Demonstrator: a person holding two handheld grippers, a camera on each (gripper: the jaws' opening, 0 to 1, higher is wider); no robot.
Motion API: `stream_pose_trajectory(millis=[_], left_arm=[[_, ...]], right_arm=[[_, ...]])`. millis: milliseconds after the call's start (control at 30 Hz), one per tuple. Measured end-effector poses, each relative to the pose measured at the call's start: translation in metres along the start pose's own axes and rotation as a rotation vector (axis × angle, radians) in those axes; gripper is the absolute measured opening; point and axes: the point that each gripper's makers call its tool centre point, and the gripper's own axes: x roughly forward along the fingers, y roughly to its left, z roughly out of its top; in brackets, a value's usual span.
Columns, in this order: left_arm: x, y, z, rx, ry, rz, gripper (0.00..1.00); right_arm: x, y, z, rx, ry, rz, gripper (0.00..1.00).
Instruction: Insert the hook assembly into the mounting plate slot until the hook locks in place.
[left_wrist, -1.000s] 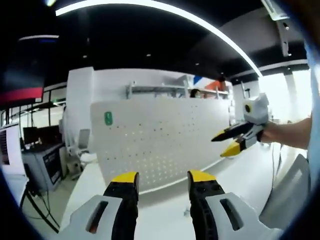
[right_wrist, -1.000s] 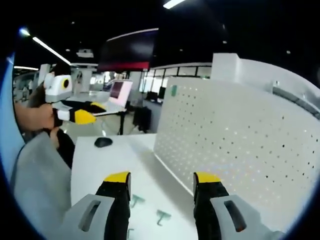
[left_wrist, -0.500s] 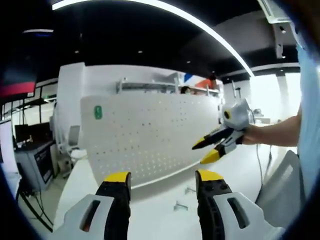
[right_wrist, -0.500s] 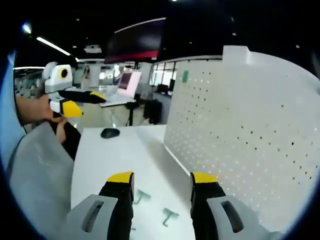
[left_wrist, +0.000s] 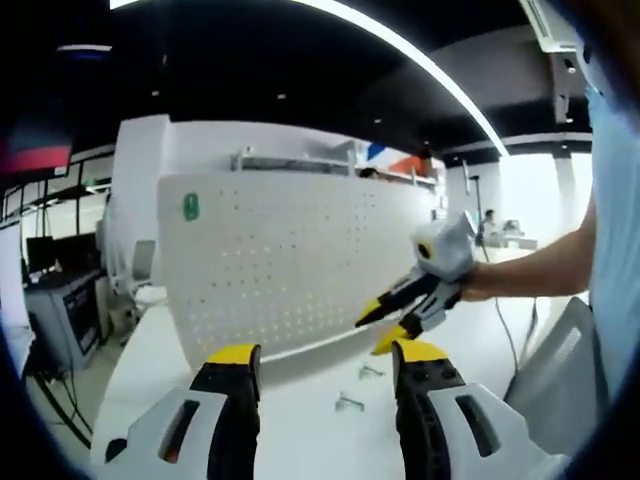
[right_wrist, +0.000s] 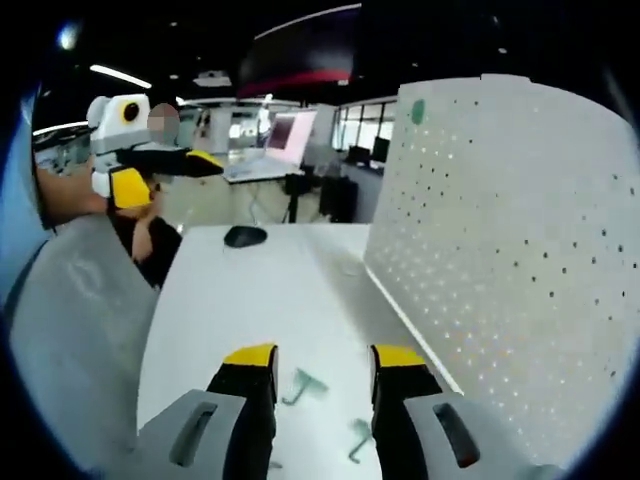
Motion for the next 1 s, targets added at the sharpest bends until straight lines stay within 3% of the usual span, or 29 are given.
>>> stream_pose_trajectory(millis=[433,667,1000], left_arm=[[-0.001,-0.004,-0.005,-0.005,0.009,0.000,0.53],[-0.002,-0.002,-0.006,-0.017,0.004,0.000,0.53],[-0.002,-0.001,-0.006,-0.021,0.004,0.000,0.51]], right_arm=[[0.037,0.020,-0.016,-0.063,0.083,0.108,0.20],[0.049,0.022,-0.034,-0.093,0.153,0.141,0.13],[0.059,0.025,-0.047,-0.143,0.207,0.178,0.08]])
